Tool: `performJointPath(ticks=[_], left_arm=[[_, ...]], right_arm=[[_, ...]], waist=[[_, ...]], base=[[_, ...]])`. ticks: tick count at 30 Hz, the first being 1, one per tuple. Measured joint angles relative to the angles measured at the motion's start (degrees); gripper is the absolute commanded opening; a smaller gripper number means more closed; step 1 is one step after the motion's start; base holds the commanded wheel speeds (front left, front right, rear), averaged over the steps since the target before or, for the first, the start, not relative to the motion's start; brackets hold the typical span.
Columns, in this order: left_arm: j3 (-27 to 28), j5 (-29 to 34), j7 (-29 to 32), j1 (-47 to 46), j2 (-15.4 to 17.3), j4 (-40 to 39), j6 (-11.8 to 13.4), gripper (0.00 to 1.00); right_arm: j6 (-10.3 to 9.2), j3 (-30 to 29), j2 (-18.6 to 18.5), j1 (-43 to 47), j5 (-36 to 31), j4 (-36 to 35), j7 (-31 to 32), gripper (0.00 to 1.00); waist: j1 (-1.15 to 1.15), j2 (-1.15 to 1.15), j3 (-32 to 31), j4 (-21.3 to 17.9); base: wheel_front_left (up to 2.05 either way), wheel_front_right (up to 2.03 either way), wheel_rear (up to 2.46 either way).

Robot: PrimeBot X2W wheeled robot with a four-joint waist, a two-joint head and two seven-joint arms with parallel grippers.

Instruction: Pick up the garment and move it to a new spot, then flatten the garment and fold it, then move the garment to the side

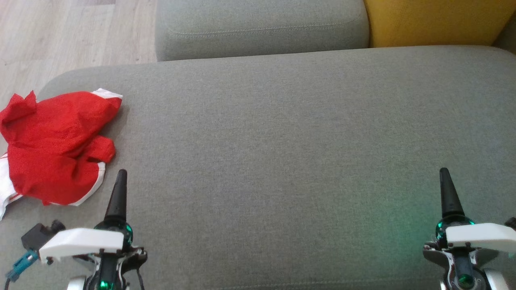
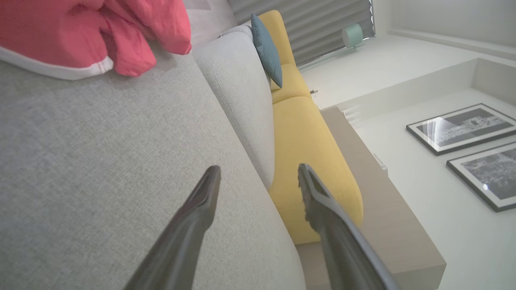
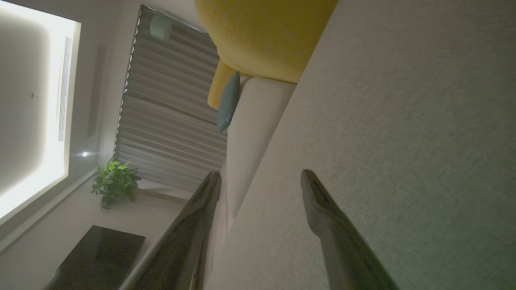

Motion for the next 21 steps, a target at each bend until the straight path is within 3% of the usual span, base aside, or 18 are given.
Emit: performJointPath(ticks=[21], left_arm=[[-2.5, 17.7, -3.5, -1.1, 0.5, -2.9, 0.1, 1.0]], right_arm=[[0.0, 2.0, -0.5, -0.4, -15.8, -2.9, -0.7, 1.0]], waist=[[0.0, 0.0, -0.2, -0.1]], base=[[0.0, 0.0, 0.0]])
